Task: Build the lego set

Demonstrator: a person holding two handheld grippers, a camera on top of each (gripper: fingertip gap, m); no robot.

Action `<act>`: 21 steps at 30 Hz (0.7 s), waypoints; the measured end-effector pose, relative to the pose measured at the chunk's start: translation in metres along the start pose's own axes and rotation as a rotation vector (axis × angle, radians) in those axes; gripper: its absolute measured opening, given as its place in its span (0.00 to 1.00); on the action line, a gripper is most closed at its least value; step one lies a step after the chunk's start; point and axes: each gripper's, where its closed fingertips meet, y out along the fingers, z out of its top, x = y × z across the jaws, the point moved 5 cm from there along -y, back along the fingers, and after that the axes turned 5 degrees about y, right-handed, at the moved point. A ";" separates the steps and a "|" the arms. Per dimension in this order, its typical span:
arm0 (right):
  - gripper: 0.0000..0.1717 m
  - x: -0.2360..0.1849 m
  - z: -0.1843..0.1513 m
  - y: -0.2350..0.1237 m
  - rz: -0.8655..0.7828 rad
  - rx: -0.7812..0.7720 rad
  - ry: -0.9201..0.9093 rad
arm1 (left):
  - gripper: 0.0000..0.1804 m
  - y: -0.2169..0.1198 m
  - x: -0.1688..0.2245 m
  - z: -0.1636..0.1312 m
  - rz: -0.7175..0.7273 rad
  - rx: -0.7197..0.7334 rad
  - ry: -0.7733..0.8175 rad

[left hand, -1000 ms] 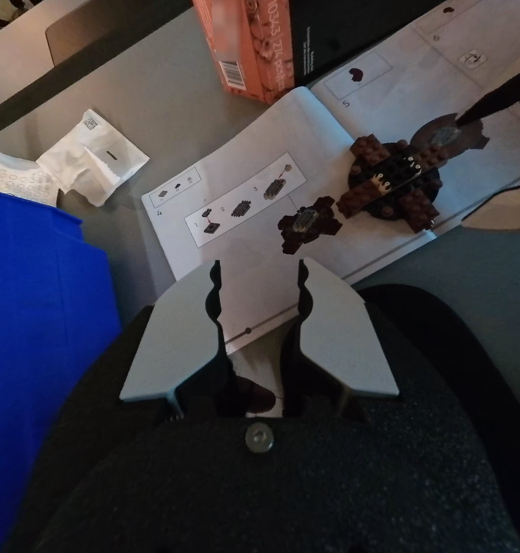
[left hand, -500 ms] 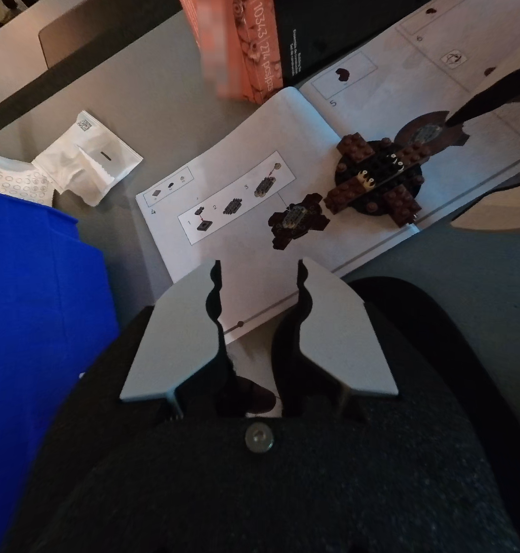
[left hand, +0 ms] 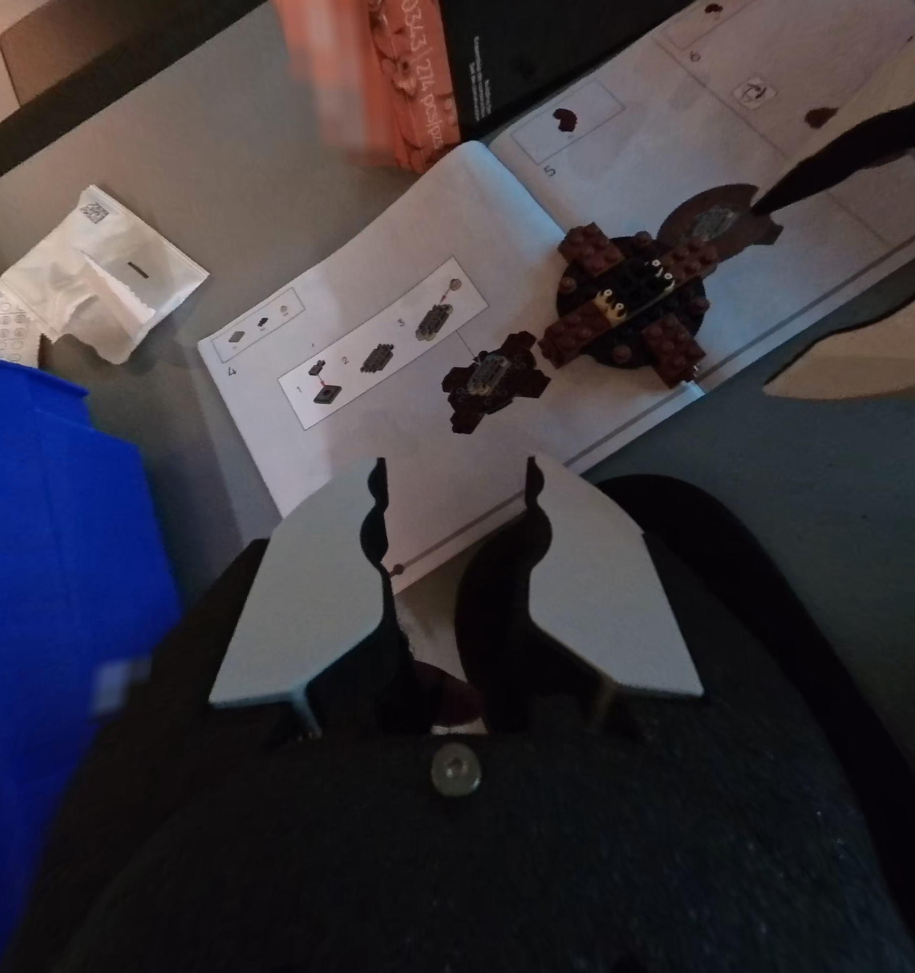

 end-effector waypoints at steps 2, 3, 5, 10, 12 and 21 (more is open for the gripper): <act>0.38 0.001 -0.002 0.000 -0.002 0.001 0.003 | 0.32 0.001 0.005 0.000 -0.052 0.007 -0.001; 0.40 0.001 -0.003 0.000 -0.003 0.002 0.006 | 0.36 0.001 0.010 0.001 -0.097 0.016 -0.013; 0.41 0.002 -0.005 -0.001 0.002 0.009 0.016 | 0.45 -0.001 0.015 0.001 -0.160 0.035 -0.054; 0.43 0.006 -0.016 -0.005 0.024 0.033 0.053 | 0.55 -0.020 0.026 -0.017 -0.128 0.032 -0.123; 0.43 0.007 -0.019 -0.005 0.053 0.043 0.065 | 0.57 -0.029 0.035 -0.025 -0.104 0.011 -0.145; 0.49 -0.001 -0.024 -0.025 0.133 0.079 -0.037 | 0.63 -0.039 0.081 -0.006 0.016 0.082 -0.261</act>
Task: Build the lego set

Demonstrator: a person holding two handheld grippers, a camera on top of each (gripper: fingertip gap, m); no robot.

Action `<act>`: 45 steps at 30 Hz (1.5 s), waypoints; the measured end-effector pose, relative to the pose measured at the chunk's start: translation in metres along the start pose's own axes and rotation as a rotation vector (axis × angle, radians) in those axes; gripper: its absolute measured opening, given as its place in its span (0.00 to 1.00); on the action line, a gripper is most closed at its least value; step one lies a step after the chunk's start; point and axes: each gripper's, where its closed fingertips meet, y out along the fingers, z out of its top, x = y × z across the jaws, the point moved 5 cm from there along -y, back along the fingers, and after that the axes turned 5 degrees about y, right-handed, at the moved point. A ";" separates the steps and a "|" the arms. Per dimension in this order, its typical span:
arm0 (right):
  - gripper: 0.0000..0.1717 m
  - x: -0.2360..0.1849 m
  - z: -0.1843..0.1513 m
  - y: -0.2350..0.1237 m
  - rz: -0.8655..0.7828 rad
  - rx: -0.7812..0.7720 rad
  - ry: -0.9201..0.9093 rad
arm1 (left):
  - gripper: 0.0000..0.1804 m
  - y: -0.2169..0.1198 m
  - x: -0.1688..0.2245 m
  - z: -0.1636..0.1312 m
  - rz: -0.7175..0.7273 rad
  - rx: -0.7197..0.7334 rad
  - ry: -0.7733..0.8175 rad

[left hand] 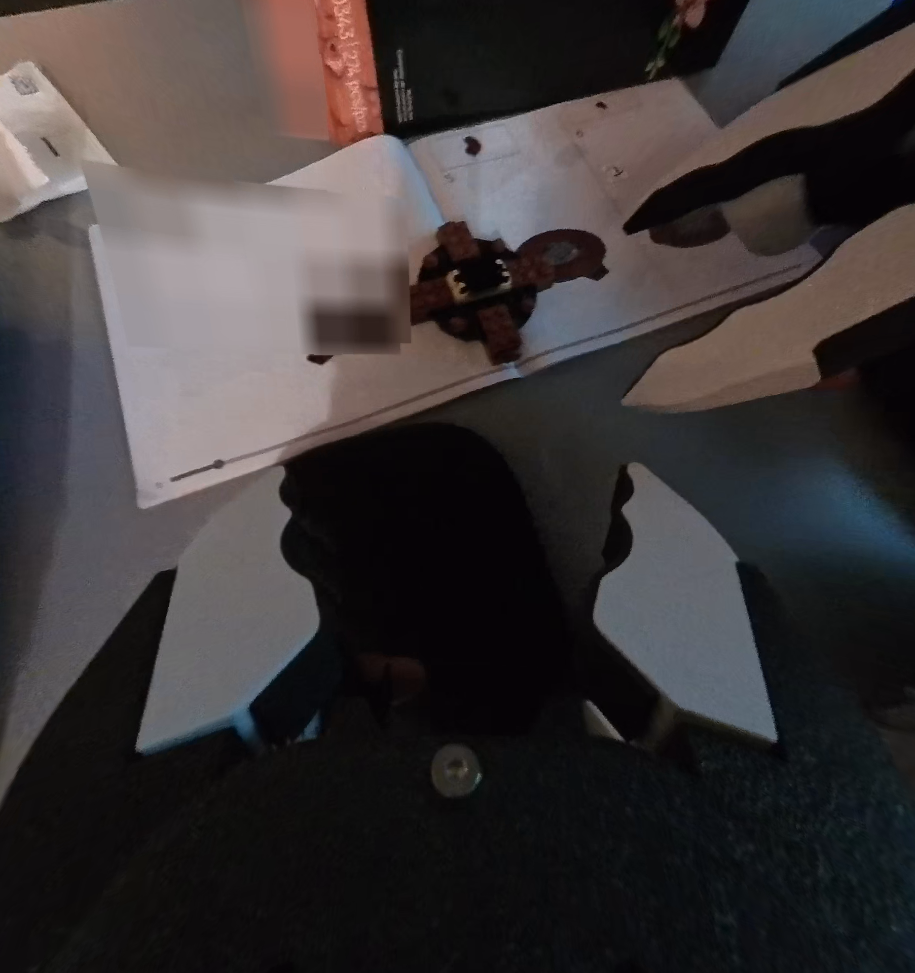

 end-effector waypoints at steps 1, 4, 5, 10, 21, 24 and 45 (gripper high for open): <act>0.49 0.000 -0.001 -0.002 0.006 -0.003 -0.020 | 0.62 -0.001 0.005 0.001 0.012 0.001 0.001; 0.49 0.004 0.003 -0.004 0.020 -0.012 -0.070 | 0.61 0.001 0.009 0.007 0.085 0.015 0.014; 0.49 0.005 0.006 -0.004 0.031 -0.008 -0.082 | 0.60 0.002 0.011 0.008 0.093 0.009 0.007; 0.50 0.025 0.010 -0.002 -0.056 0.027 -0.141 | 0.57 0.011 0.017 0.018 0.181 0.027 -0.034; 0.51 0.028 0.000 0.002 -0.032 0.106 -0.141 | 0.57 0.017 0.034 0.037 0.353 -0.018 -0.018; 0.51 0.030 0.000 0.002 -0.012 0.121 -0.126 | 0.57 0.017 0.036 0.039 0.370 -0.028 -0.015; 0.49 0.041 -0.006 -0.013 -0.047 0.105 -0.138 | 0.57 0.025 0.073 0.038 0.288 -0.017 -0.093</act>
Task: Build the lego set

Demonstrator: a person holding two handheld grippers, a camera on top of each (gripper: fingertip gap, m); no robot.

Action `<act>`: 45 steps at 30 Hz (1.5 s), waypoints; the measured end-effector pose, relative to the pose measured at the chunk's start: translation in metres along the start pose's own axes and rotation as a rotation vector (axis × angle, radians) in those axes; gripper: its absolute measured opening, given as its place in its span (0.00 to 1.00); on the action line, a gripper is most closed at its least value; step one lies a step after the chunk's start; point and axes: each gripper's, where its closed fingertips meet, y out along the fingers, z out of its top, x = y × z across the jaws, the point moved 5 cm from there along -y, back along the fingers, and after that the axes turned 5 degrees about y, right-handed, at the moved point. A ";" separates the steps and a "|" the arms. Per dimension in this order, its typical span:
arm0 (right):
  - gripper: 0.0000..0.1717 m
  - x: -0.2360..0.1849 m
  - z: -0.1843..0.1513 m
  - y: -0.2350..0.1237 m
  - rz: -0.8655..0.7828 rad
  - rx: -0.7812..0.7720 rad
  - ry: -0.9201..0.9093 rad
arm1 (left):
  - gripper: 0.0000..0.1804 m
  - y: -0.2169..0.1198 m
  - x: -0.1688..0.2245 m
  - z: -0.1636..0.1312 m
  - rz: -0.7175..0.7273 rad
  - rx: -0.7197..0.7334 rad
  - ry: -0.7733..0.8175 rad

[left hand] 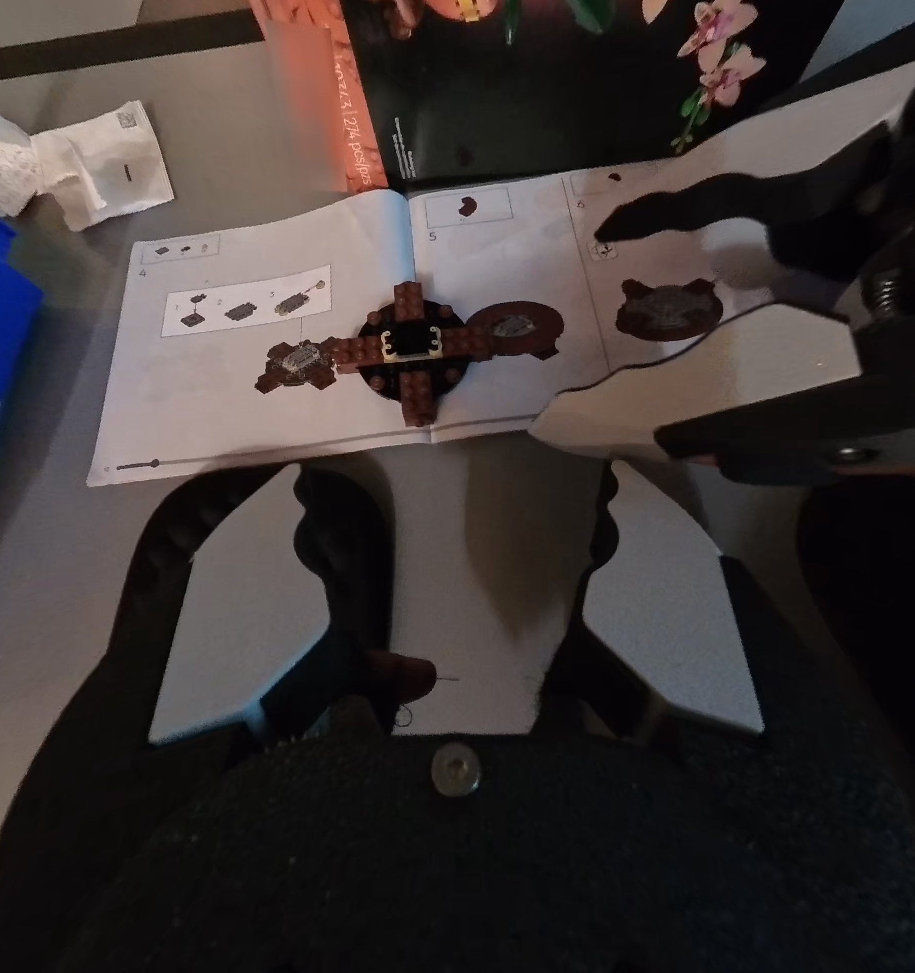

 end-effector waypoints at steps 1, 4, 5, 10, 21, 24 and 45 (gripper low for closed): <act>0.49 0.000 0.000 0.001 0.001 0.008 0.003 | 0.56 -0.001 0.002 -0.001 0.010 0.001 0.004; 0.49 0.000 -0.002 0.004 0.020 0.011 0.031 | 0.55 -0.007 0.010 -0.001 0.031 0.018 0.024; 0.49 0.002 -0.002 0.004 0.013 0.012 0.034 | 0.55 -0.010 0.012 0.000 0.038 0.024 0.032; 0.48 -0.001 0.002 0.001 0.013 0.038 0.029 | 0.55 -0.029 0.019 0.001 0.074 0.045 0.077; 0.47 -0.009 0.005 0.000 -0.010 0.051 -0.021 | 0.53 -0.066 0.033 0.001 0.123 0.113 0.154; 0.46 -0.008 0.004 0.001 -0.012 0.052 -0.019 | 0.53 -0.071 0.033 0.002 0.128 0.125 0.159; 0.45 0.018 0.005 -0.017 -0.039 0.071 -0.159 | 0.51 -0.071 0.027 -0.002 0.125 0.142 0.136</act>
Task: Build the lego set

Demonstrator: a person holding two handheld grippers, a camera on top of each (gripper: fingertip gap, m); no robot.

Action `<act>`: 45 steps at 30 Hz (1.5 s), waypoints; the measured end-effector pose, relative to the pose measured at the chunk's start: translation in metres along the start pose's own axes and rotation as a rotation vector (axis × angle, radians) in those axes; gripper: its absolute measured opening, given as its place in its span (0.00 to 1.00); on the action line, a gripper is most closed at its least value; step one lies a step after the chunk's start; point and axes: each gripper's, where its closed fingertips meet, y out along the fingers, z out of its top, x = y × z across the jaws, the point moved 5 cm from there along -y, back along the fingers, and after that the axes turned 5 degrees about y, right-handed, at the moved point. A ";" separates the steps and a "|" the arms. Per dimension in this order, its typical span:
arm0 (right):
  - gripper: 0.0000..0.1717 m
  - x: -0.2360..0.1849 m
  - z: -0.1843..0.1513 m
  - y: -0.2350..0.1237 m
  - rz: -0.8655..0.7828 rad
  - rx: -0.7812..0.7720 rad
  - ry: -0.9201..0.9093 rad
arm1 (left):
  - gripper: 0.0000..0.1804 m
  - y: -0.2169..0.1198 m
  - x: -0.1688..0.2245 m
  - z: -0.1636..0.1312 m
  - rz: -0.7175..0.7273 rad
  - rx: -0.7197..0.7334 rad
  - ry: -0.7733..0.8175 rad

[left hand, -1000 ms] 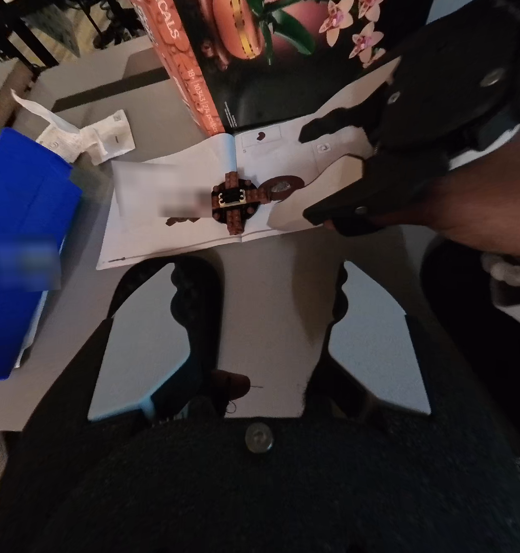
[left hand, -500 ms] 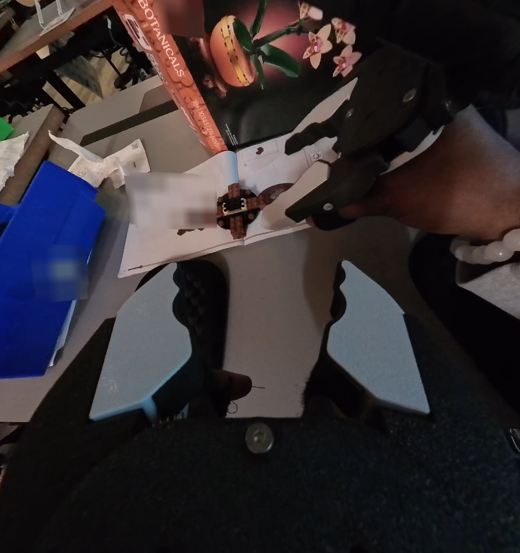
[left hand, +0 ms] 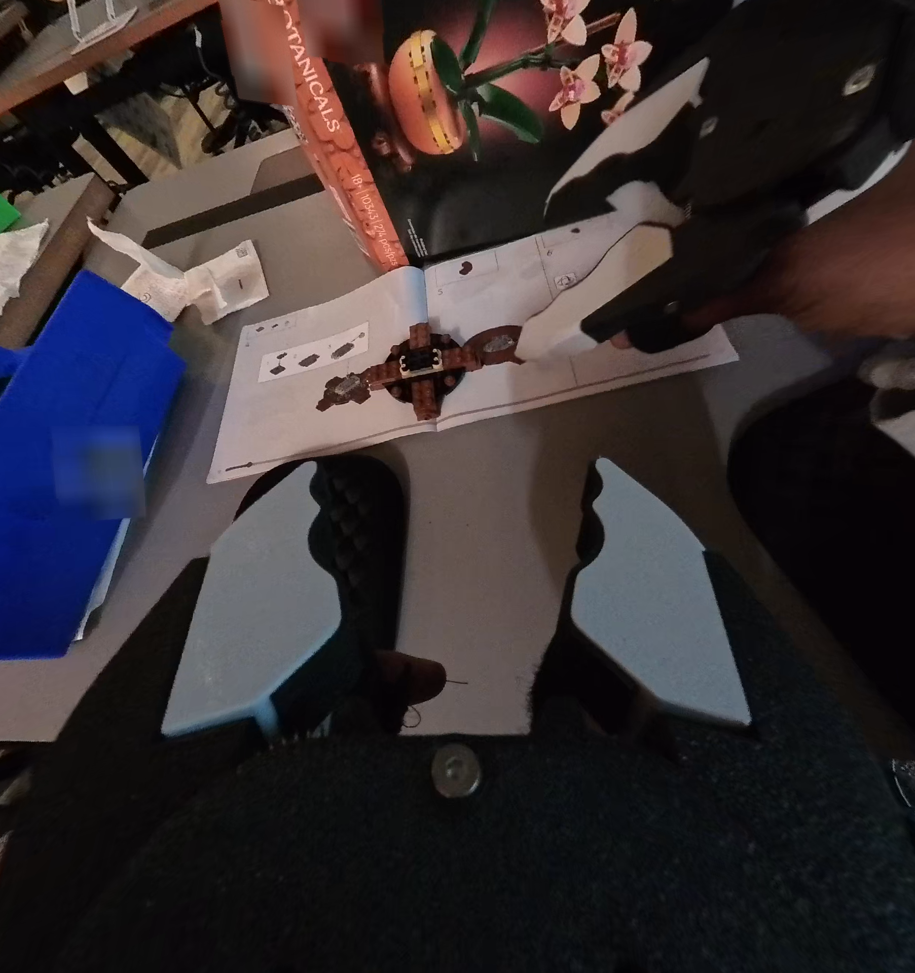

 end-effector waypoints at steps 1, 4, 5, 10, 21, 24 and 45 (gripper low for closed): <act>0.44 0.000 0.001 0.000 0.001 0.008 -0.005 | 0.51 0.000 0.000 0.000 0.001 0.001 0.001; 0.43 -0.003 0.001 0.001 0.006 0.010 -0.012 | 0.50 0.000 -0.001 -0.001 0.003 0.003 -0.001; 0.43 -0.003 0.001 0.002 0.005 0.005 -0.011 | 0.50 0.000 -0.002 0.000 0.004 0.004 -0.002; 0.43 -0.004 0.000 0.003 0.010 0.002 -0.004 | 0.50 0.000 -0.002 -0.001 0.002 0.006 -0.005; 0.41 -0.004 0.006 -0.001 0.037 0.059 0.042 | 0.49 0.001 -0.004 -0.006 -0.005 0.001 -0.012; 0.40 -0.003 0.004 -0.001 0.023 0.049 0.036 | 0.49 0.002 -0.007 -0.010 -0.004 -0.002 -0.010; 0.60 -0.015 0.016 0.020 0.080 0.007 0.203 | 0.32 0.105 -0.123 -0.021 -0.547 0.124 0.089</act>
